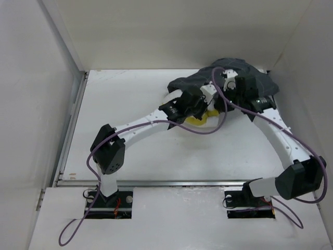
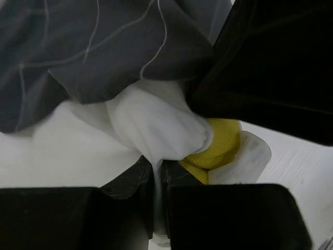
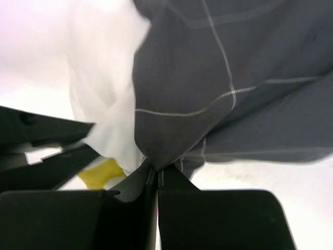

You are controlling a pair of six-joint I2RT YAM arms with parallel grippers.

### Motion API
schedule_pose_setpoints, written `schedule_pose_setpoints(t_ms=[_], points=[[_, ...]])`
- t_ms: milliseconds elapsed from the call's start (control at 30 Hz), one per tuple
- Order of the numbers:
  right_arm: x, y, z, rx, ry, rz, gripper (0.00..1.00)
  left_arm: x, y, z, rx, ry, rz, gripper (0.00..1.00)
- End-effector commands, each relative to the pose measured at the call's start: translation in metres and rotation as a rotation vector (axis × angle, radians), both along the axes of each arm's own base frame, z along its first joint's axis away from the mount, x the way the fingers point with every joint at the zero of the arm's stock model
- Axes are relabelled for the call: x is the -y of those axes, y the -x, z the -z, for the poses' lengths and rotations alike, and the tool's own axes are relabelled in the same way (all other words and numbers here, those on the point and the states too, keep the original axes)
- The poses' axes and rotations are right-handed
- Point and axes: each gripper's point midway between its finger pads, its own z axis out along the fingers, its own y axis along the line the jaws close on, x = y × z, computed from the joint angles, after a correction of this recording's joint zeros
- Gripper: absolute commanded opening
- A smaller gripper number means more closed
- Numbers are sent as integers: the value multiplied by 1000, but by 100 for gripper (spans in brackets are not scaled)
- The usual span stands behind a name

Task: Put the pillow into the pillowcase

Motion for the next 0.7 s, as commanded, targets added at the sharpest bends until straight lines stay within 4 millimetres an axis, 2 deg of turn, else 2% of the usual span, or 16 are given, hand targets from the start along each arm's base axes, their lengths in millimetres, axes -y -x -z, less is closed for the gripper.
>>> schedule_pose_setpoints(t_ms=[0, 33, 100, 167, 200, 233, 267, 300, 333, 367, 400, 433, 500, 533, 567, 667], points=[[-95, 78, -98, 151, -184, -621, 0, 47, -34, -84, 108, 334, -109, 0], [-96, 80, -104, 163, -180, -652, 0, 48, -39, -82, 101, 356, -141, 0], [-102, 96, -118, 172, -224, -716, 0, 42, -52, -95, 84, 444, -206, 0], [-103, 104, -128, 207, -247, -755, 0, 35, -60, -86, 68, 463, -257, 0], [-103, 105, -123, 193, -246, -754, 0, 34, -62, -89, 63, 483, -275, 0], [-104, 104, -120, 191, -246, -754, 0, 28, -67, -81, 58, 469, -289, 2], [-101, 98, -114, 174, -243, -737, 0, 26, -69, -81, 46, 485, -319, 9], [-101, 99, -111, 165, -242, -736, 0, 14, -75, -58, 15, 446, -359, 13], [-101, 99, -100, 124, -263, -748, 0, 8, -76, -56, -1, 446, -375, 34], [-99, 98, -96, 114, -273, -748, 0, 1, -79, -45, -22, 433, -396, 50], [-99, 99, -88, 92, -272, -745, 0, -12, -80, -36, -52, 423, -410, 71], [-92, 97, -73, 61, -255, -712, 0, -18, -77, -26, -73, 402, -403, 82], [-84, 92, -57, 33, -223, -650, 0, -37, -66, -10, -97, 361, -420, 95], [-78, 91, -51, 19, -211, -611, 0, -45, -61, -3, -105, 335, -436, 97], [-67, 84, -34, -18, -185, -546, 0, -51, -55, 0, -119, 328, -442, 98], [-55, 78, -25, -34, -184, -493, 0, -77, -31, 1, -144, 326, -465, 100]])
